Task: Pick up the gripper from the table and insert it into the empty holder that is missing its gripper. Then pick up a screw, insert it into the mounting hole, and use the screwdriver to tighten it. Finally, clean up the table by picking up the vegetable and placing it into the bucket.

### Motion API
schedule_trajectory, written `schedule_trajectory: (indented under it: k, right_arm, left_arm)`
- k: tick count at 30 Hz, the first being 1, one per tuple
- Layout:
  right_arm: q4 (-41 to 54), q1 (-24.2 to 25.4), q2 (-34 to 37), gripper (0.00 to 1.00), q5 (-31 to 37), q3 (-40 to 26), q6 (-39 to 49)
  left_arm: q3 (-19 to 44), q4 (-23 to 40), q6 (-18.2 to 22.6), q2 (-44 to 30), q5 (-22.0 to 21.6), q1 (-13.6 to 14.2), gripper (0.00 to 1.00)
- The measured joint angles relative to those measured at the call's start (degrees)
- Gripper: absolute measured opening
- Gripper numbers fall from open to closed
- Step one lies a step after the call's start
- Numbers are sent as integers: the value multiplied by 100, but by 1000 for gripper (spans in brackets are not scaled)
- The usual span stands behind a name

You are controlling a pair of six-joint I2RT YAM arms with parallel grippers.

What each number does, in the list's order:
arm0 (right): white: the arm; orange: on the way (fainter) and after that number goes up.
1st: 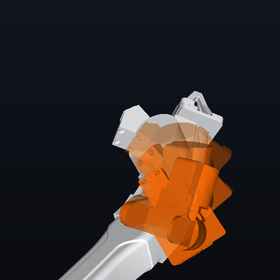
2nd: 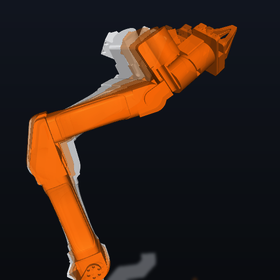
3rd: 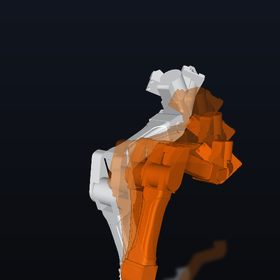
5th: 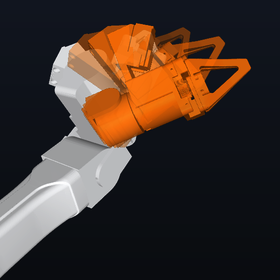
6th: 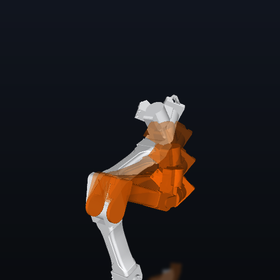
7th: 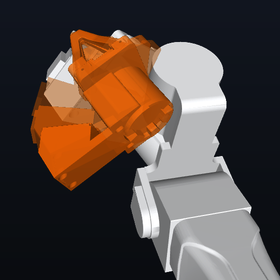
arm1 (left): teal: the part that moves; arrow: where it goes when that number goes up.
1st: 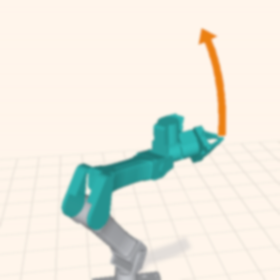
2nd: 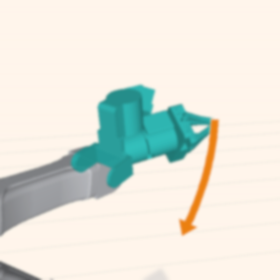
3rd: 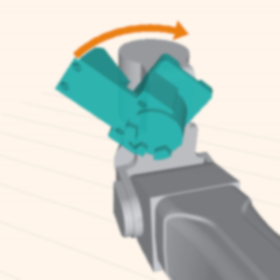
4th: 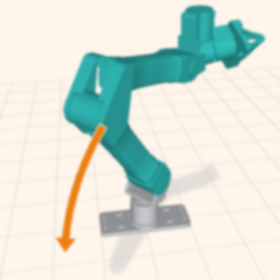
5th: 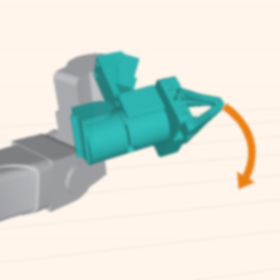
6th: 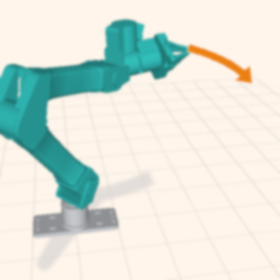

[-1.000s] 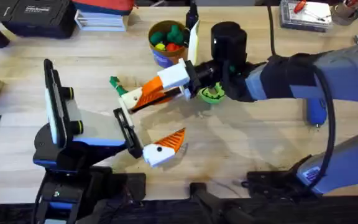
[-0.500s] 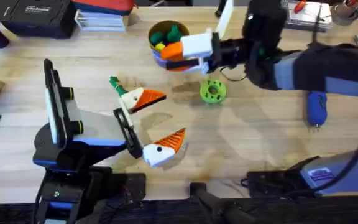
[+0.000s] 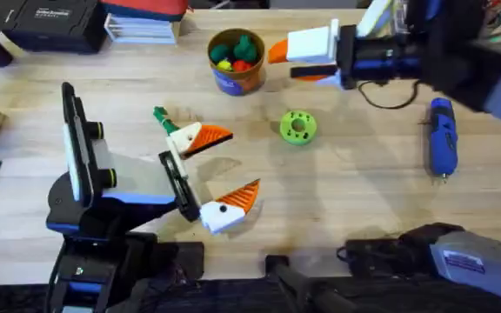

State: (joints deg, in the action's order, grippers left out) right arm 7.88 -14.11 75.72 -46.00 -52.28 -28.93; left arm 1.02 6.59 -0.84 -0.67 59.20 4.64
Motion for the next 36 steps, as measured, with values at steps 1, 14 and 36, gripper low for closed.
schedule_trajectory:
  k: [1, 14, 36]
  right_arm:
    - [496, -2, -196, 994, 307, -162, 283]
    - [3869, -9, -1307, 995, 3090, -703, 1615]
    - [4103, -1370, 343, 866, 4960, -703, 1919]
  left_arm:
    - [0, 0, -2, 0, 0, 0, 985]
    - [0, 2, 0, 0, 3, 0, 985]
    - [0, 2, 0, 0, 15, 0, 985]
